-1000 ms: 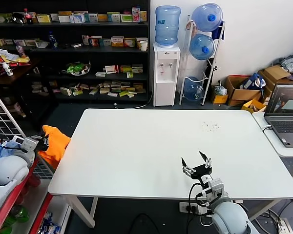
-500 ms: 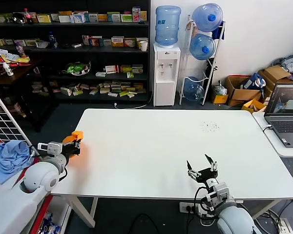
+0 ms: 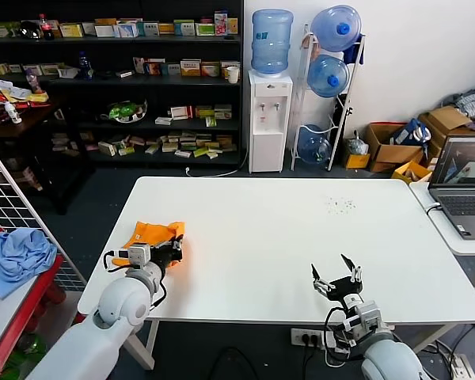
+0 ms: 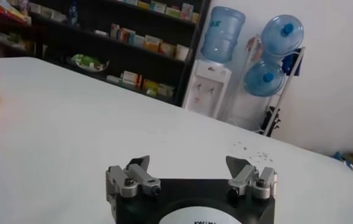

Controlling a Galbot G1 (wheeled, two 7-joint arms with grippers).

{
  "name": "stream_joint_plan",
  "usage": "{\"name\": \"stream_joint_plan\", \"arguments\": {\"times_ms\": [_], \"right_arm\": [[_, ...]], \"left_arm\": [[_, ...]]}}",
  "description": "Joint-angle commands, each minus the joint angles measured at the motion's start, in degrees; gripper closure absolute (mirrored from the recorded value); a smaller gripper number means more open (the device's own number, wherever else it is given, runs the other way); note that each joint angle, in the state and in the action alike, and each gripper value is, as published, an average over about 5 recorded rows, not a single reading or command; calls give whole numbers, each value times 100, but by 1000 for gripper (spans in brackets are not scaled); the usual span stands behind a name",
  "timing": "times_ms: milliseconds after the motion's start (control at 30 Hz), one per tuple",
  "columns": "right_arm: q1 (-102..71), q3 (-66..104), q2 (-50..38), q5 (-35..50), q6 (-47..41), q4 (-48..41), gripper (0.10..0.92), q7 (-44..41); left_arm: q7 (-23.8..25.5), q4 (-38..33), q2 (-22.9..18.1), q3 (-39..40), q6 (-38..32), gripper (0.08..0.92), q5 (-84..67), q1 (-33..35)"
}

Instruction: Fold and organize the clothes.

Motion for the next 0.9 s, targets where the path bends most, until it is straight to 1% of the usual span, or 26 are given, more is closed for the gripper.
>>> {"name": "stream_joint_plan", "arguments": {"times_ms": [33,167,300,400,467,567,633,800,833,900], "right_arm": [[-111,189,-115,91,63,2,203,-2],[-114,252,-119,142,65,-17,203,4],[-75,257,-82,164,71,-64,203,11],[-26,228,-34,158,63,-88,203,13],[17,202,-3,151,50,-101,203,19],[65,171,25,139,43,-106,203,20],[71,176,39,129,59,-99,203,-1],[46,265,136,40,187,-164,203,-171],[50,280,173,-19,238,-204,203,-230],[66,296,244,-163,348,-292,203,-351]], "left_arm": [[-59,889,-2261,632,-415,870,691,-99],[-54,1185,-2682,720,-792,870,744,-150],[-30,1486,-2963,710,-1561,867,609,-229],[85,1504,-3001,693,-2006,821,353,-227],[209,1364,-2884,688,-2219,762,218,-169],[354,1075,-2520,659,-2395,675,215,-59],[462,909,-2119,600,-2457,623,357,32],[875,659,-737,339,-2887,476,1097,499],[952,611,-500,262,-2961,450,1262,642],[1086,492,-187,72,-3064,389,1595,921]]}}
